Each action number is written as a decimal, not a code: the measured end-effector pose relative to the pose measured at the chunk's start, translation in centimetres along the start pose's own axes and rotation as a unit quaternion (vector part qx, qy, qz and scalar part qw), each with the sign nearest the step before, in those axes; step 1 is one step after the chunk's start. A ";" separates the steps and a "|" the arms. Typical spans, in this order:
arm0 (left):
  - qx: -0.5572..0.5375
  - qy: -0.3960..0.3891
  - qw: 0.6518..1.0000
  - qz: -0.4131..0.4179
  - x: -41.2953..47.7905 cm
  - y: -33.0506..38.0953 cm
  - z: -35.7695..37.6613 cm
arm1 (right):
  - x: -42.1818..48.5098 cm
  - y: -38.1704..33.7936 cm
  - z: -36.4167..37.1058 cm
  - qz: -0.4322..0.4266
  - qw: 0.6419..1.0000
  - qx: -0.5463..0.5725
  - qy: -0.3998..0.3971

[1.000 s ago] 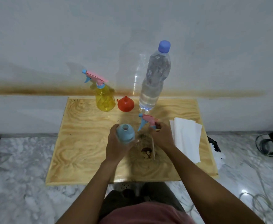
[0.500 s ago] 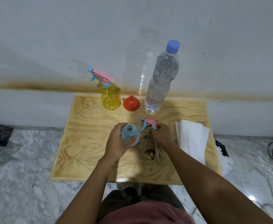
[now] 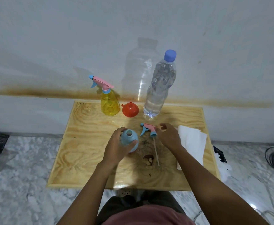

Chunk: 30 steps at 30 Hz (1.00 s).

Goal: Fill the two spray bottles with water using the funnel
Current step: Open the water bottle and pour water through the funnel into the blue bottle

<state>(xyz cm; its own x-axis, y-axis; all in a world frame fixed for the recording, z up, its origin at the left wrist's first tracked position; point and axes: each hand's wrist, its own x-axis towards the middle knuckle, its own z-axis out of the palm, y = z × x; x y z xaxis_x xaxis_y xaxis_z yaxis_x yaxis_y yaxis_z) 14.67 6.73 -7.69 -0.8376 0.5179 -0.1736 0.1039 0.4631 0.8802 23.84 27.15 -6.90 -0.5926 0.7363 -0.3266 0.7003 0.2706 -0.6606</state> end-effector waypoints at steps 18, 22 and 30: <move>0.048 -0.041 0.997 0.043 0.4 1.7 -1.6 | 0.1 -12.3 -5.0 -0.279 0.937 0.084 0.191; 0.045 -0.039 0.997 0.038 0.8 1.3 -2.1 | 0.4 -12.9 -1.6 -0.264 0.957 0.052 0.109; 0.051 -0.060 0.997 0.022 1.6 1.3 -2.3 | 5.9 -11.8 4.3 -0.192 0.978 -0.068 -0.046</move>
<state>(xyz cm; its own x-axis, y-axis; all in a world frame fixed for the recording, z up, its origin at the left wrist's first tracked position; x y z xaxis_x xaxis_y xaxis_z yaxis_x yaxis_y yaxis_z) 12.26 6.47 -5.80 -0.7620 0.6182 -0.1925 0.1985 0.5060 0.8394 10.38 25.63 -3.94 -0.8515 0.5065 -0.1360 0.4618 0.6013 -0.6520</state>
